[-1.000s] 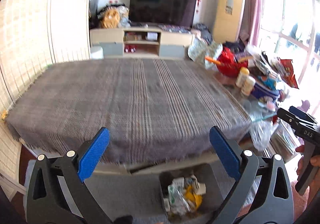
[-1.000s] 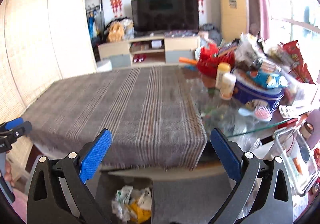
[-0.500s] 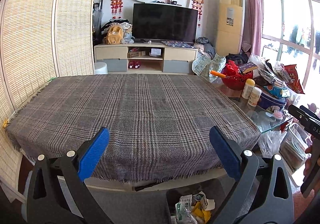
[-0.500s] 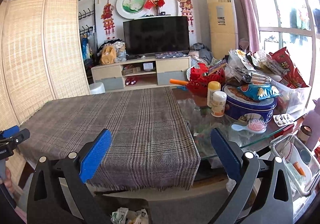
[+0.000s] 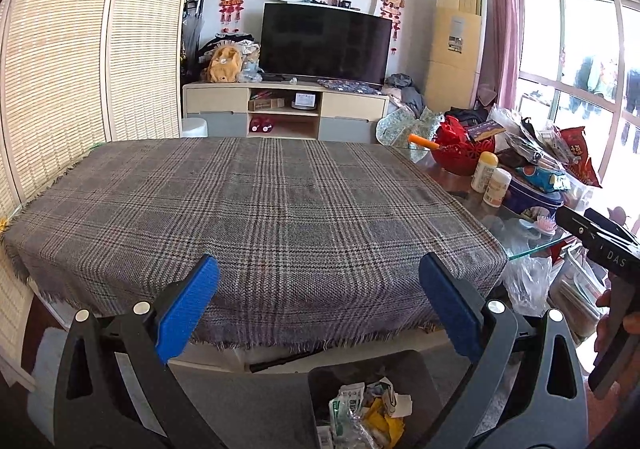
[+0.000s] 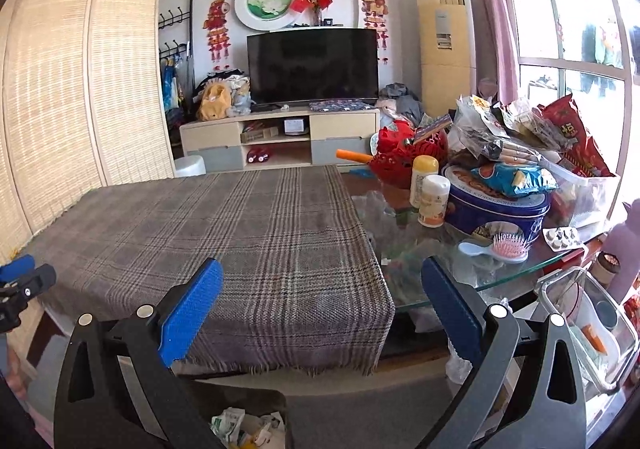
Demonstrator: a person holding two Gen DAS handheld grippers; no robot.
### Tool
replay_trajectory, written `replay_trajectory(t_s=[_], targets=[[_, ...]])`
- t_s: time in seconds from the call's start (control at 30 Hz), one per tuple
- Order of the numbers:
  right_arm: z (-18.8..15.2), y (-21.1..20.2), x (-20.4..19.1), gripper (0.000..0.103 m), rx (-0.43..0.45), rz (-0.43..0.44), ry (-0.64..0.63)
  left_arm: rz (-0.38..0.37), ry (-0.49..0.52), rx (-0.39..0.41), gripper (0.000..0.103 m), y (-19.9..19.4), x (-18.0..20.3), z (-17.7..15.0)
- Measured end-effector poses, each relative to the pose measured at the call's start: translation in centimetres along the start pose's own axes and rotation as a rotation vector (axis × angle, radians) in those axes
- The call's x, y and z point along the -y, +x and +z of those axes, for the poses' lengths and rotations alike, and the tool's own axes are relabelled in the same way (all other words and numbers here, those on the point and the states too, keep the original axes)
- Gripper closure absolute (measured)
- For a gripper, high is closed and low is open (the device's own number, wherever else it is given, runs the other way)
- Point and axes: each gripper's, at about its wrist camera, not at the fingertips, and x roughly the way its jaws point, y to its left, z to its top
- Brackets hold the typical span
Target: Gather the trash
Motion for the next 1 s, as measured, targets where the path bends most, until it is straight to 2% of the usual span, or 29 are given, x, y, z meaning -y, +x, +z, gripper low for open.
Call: replay_trajectory(t_s=[1.0], targets=[[-0.51, 0.44, -0.20, 0.003, -0.027, 0.003, -0.004, 0.029, 0.017, 0.000, 0.008, 0.45, 0.30, -0.13]])
